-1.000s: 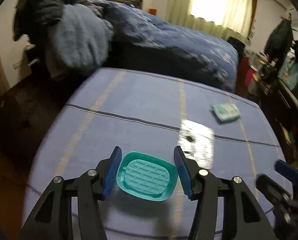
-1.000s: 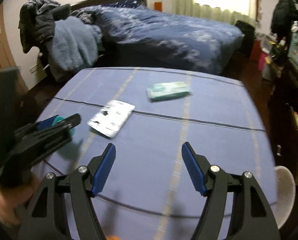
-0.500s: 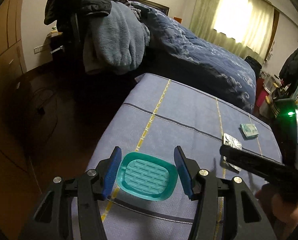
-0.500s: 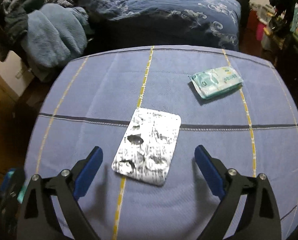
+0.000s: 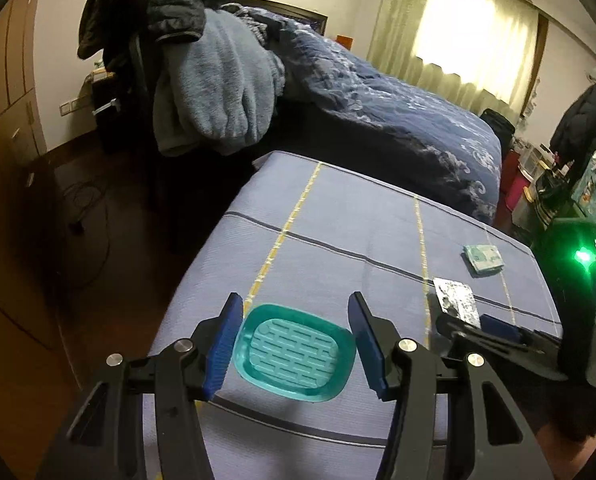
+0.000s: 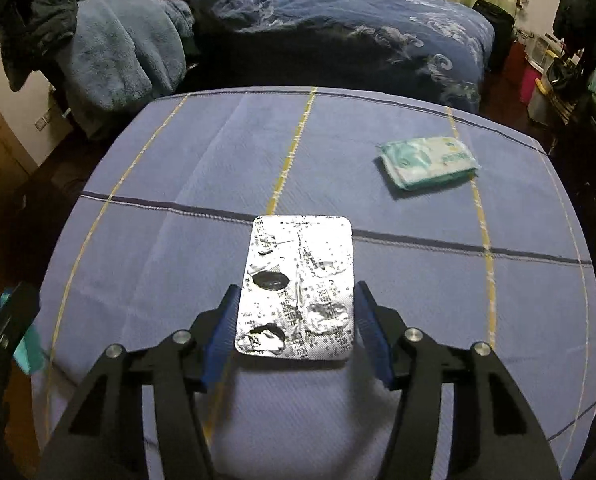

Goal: Collect trash
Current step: 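Carry soap dish and blister pack over the wastebasket and open both grippers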

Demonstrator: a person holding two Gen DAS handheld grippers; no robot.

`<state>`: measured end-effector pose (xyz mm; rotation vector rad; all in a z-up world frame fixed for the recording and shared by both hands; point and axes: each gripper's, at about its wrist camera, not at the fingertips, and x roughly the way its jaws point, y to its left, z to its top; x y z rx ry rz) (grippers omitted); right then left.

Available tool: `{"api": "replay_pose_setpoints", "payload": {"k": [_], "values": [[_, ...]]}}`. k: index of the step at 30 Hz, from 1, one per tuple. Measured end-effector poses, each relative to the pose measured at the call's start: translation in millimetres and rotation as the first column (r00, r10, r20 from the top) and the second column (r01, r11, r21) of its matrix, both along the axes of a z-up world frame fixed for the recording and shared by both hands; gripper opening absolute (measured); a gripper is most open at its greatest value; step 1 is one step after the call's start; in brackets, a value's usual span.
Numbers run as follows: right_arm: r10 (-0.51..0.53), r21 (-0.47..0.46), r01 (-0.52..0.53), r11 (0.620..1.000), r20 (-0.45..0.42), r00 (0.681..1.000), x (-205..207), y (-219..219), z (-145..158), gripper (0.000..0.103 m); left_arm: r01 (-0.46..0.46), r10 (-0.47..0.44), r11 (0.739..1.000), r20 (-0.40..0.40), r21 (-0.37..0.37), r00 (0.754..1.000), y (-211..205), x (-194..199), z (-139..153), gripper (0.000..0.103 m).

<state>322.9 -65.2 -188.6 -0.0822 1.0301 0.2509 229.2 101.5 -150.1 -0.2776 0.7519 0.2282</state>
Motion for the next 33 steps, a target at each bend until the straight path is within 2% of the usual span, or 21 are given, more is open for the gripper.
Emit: {"api": "replay_pose_setpoints", "payload": {"k": [8, 14, 23, 33], "values": [[-0.054, 0.092, 0.053, 0.994, 0.008, 0.998, -31, -76, 15, 0.057, 0.080, -0.081, 0.996, 0.007, 0.042, 0.997, -47, 2, 14, 0.055], [-0.125, 0.136, 0.123, 0.983, 0.011, 0.992, -56, -134, 15, 0.057, 0.174, -0.176, 0.981, 0.013, 0.087, 0.984, -99, 3, 23, 0.055], [-0.264, 0.199, 0.251, 0.947, 0.041, 0.964, -93, -221, 21, 0.058, 0.332, -0.336, 0.933, 0.004, 0.142, 0.942, -178, 9, 32, 0.055], [-0.350, 0.222, 0.329, 0.918, 0.059, 0.935, -121, -270, 17, 0.058, 0.438, -0.445, 0.880, -0.002, 0.183, 0.895, -235, 11, 38, 0.055]]}}
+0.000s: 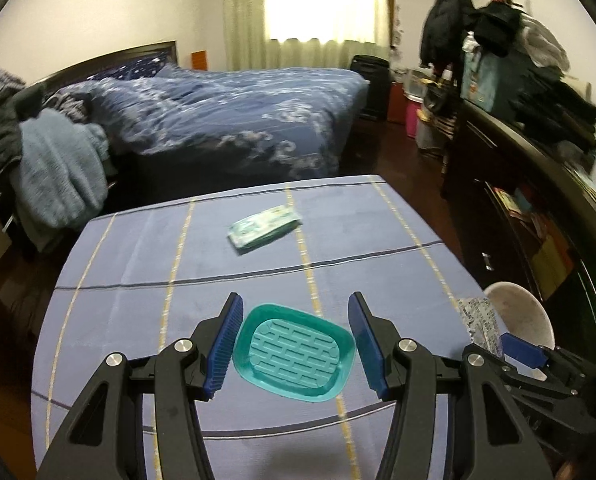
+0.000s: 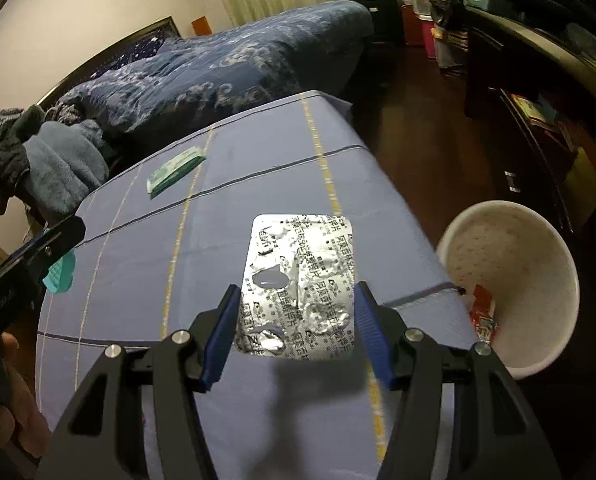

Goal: Collect trash
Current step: 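Carry soap dish and blister pack over the wastebasket and open both grippers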

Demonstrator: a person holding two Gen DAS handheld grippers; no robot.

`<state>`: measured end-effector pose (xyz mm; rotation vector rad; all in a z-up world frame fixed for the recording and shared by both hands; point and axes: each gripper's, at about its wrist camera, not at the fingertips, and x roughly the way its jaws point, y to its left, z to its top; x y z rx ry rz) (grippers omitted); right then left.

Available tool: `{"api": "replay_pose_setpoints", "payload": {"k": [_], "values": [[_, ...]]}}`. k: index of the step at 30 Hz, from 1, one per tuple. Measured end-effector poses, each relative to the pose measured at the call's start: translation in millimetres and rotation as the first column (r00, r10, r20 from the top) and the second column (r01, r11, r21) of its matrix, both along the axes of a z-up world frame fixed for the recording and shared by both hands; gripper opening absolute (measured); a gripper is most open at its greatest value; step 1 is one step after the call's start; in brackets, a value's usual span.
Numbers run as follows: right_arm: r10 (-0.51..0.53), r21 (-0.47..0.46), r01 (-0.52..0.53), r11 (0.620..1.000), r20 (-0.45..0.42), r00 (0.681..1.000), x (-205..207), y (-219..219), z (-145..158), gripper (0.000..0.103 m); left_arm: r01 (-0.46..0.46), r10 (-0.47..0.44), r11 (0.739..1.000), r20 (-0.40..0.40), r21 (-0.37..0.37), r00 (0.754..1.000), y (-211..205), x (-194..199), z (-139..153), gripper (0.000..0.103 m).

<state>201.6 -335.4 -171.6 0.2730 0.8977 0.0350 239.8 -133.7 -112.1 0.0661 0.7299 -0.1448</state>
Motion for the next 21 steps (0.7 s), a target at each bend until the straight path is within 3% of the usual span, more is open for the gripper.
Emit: {"api": "replay_pose_setpoints", "payload": {"k": [13, 21], "values": [[-0.112, -0.010, 0.113, 0.994, 0.050, 0.992, -22, -50, 6, 0.058, 0.140, -0.140, 0.990, 0.019, 0.024, 0.990, -64, 4, 14, 0.055], [-0.258, -0.069, 0.262, 0.963, 0.058, 0.964, -40, -107, 5, 0.058, 0.302, -0.302, 0.953, -0.006, -0.033, 0.953, -126, 12, 12, 0.055]]}}
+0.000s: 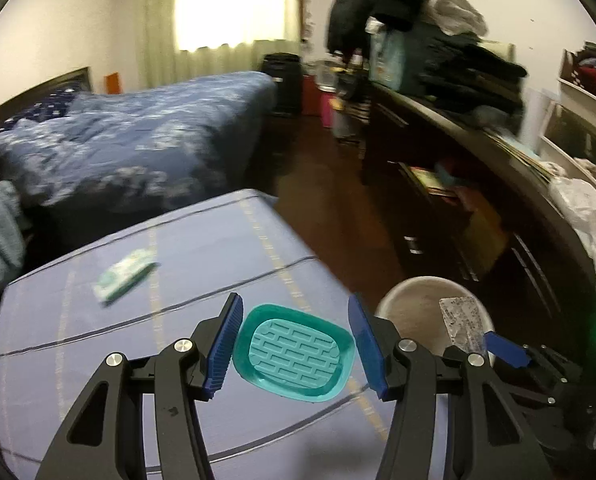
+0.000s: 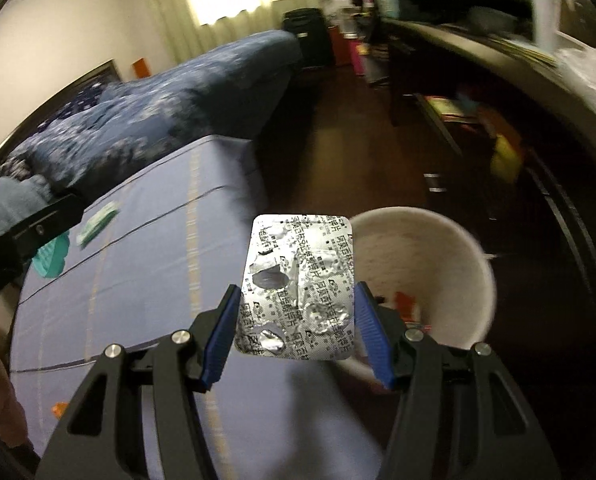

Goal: Collect trash
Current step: 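Carry soap dish and blister pack over the wastebasket and open both grippers, then grasp the green wet-wipe pack with left gripper while right grasps the orange toy figure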

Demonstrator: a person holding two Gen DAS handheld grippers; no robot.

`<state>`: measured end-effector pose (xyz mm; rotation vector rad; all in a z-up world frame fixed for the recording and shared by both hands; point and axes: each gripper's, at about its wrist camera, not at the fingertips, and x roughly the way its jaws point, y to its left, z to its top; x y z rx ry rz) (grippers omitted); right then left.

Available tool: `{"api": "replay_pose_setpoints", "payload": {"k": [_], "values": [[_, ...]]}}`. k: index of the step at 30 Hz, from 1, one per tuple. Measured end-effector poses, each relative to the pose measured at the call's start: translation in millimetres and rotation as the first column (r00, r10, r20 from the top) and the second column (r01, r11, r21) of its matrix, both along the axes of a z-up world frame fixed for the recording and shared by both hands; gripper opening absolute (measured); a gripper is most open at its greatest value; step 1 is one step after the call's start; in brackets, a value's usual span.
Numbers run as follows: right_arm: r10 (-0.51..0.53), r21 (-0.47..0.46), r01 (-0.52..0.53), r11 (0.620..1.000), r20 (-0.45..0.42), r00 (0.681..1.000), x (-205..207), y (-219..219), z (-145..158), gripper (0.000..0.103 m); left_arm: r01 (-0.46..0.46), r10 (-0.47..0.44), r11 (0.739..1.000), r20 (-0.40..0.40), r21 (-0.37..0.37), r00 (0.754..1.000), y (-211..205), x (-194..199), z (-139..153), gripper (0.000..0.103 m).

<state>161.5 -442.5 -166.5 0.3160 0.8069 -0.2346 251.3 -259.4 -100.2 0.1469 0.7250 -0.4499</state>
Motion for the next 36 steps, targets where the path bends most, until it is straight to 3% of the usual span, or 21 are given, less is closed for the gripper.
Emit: {"api": "replay_pose_setpoints", "payload": {"k": [10, 17, 24, 29, 36], "values": [[-0.120, -0.053, 0.119, 0.992, -0.030, 0.992, -11, -56, -9, 0.058, 0.158, -0.159, 0.987, -0.052, -0.013, 0.986, -81, 7, -12, 0.055], [-0.131, -0.079, 0.126, 0.989, -0.055, 0.990, -2, -71, -16, 0.058, 0.209, -0.208, 0.978, -0.066, 0.005, 0.976, -121, 10, -19, 0.055], [-0.134, -0.123, 0.124, 0.985, -0.075, 0.988, 11, -77, -20, 0.059, 0.221, -0.220, 0.975, -0.085, 0.008, 0.972, -136, 20, -25, 0.056], [-0.142, -0.188, 0.127, 0.974, -0.070, 0.987, 16, -76, -22, 0.073, 0.206, -0.207, 0.978, -0.053, -0.018, 0.977, -136, 22, -20, 0.096], [-0.136, -0.191, 0.119, 0.974, -0.079, 0.987, 17, -73, -23, 0.075, 0.195, -0.197, 0.980, -0.039, -0.038, 0.980, -128, 24, -12, 0.098]]}}
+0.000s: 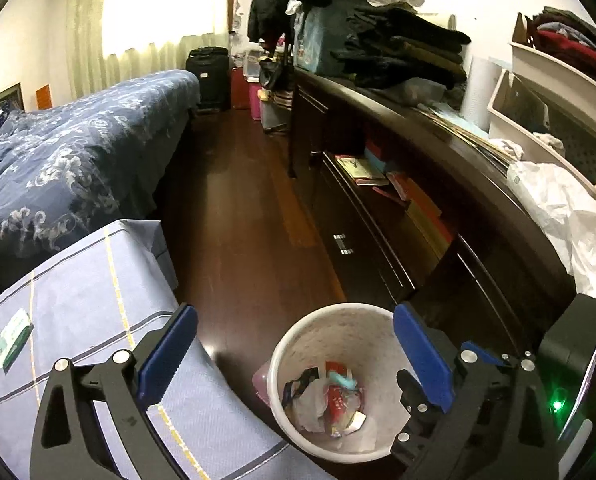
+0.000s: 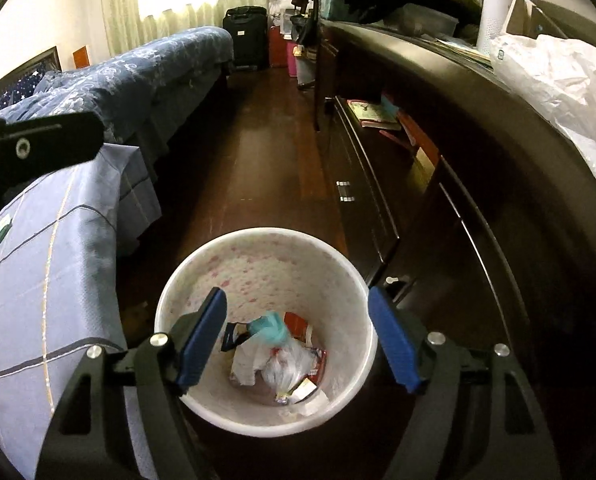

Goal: Collect trash
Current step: 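Grasp the green wet-wipe pack with left gripper while right grasps the orange toy figure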

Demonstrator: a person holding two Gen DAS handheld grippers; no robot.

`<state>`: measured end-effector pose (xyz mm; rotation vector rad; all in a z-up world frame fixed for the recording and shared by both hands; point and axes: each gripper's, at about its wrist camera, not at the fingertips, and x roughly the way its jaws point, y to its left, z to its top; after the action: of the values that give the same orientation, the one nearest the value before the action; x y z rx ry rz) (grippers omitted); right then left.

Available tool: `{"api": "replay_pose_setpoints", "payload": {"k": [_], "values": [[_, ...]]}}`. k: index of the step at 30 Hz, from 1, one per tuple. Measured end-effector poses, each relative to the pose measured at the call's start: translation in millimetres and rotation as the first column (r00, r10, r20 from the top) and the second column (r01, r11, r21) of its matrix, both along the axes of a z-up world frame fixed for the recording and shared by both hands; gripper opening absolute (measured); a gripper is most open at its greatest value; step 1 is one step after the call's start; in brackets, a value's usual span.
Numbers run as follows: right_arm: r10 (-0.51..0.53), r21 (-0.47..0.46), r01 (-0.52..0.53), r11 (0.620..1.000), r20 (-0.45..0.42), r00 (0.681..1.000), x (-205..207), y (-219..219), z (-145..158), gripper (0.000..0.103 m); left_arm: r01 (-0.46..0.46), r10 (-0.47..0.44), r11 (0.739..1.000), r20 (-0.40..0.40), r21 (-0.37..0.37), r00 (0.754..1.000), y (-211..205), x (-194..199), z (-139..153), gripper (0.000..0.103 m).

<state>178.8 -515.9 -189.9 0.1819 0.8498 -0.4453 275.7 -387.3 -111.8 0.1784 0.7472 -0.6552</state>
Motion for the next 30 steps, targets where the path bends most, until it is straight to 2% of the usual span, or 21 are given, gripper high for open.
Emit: {"api": "replay_pose_setpoints", "payload": {"k": [7, 14, 16, 20, 23, 30], "values": [[0.077, 0.002, -0.077, 0.997, 0.016, 0.997, 3, 28, 13, 0.079, -0.091, 0.091, 0.996, -0.014, 0.014, 0.996, 41, 3, 2, 0.099], [0.218, 0.011, -0.218, 0.976, 0.035, 0.975, 20, 80, 24, 0.081, -0.251, 0.251, 0.966, -0.002, 0.057, 0.968, 117, 25, -5, 0.099], [0.269, 0.021, -0.270, 0.963, 0.038, 0.962, 29, 99, 26, 0.081, -0.312, 0.313, 0.946, 0.008, 0.087, 0.950, 141, 36, -13, 0.099], [0.370, 0.022, -0.371, 0.929, 0.033, 0.929, 47, 138, 26, 0.081, -0.454, 0.457, 0.883, 0.001, 0.121, 0.889, 194, 69, -27, 0.099], [0.444, 0.019, -0.444, 0.896, 0.034, 0.896, 58, 170, 28, 0.081, -0.519, 0.525, 0.843, -0.006, 0.141, 0.851, 222, 100, -38, 0.099], [0.524, 0.016, -0.524, 0.852, 0.022, 0.852, 71, 211, 24, 0.081, -0.558, 0.578, 0.809, -0.080, 0.184, 0.812, 252, 165, -74, 0.099]]}}
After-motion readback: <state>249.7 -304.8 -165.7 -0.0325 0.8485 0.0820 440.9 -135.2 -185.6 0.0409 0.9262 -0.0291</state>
